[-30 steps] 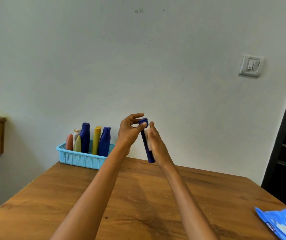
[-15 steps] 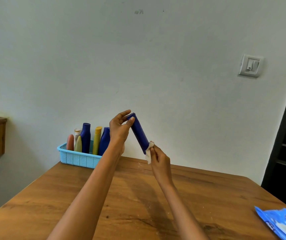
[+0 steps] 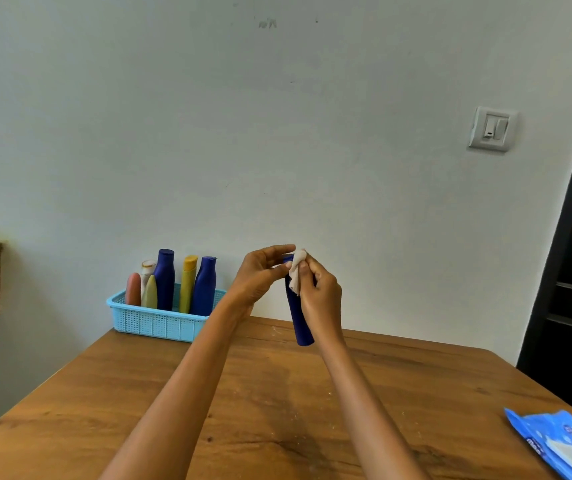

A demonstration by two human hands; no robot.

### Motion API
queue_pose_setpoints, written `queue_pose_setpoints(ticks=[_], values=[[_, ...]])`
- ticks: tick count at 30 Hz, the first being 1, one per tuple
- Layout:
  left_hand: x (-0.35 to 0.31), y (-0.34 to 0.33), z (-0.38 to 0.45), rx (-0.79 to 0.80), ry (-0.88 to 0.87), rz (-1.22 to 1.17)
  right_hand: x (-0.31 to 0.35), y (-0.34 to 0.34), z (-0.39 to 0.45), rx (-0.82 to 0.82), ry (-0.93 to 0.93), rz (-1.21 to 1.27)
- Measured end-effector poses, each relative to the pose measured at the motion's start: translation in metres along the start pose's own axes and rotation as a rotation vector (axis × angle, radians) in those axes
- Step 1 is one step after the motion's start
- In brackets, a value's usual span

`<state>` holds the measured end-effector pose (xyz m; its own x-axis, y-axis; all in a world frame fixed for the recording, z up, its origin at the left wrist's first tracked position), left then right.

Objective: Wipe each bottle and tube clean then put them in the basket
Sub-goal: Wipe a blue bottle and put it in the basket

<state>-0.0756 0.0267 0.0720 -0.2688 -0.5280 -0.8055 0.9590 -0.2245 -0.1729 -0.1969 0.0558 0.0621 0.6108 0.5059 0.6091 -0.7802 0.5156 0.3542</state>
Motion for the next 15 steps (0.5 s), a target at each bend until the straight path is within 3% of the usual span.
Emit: queue_pose_setpoints(ticks=[4, 11, 15], values=[[-0.005, -0.003, 0.001, -0.014, -0.048, -0.002, 0.001, 0.005, -0.001, -0.027, 0.026, 0.021], [-0.004, 0.002, -0.001, -0.131, -0.049, 0.071, -0.023, -0.002, 0.003, 0.081, -0.094, 0.008], [-0.001, 0.003, 0.001, -0.166, -0.024, 0.108, -0.010, 0.001, -0.001, 0.041, -0.016, 0.013]])
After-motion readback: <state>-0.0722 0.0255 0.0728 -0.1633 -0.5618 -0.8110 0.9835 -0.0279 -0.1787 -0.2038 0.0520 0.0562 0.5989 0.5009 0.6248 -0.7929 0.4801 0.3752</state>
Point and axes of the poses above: each hand's wrist, its own z-axis towards the middle knuckle, its own y-axis out of the back of the hand, x = y × z, the point moved 8 cm from there along z, towards the middle knuckle, and after that the axes turned 15 degrees about -z, right-handed, at the moved point
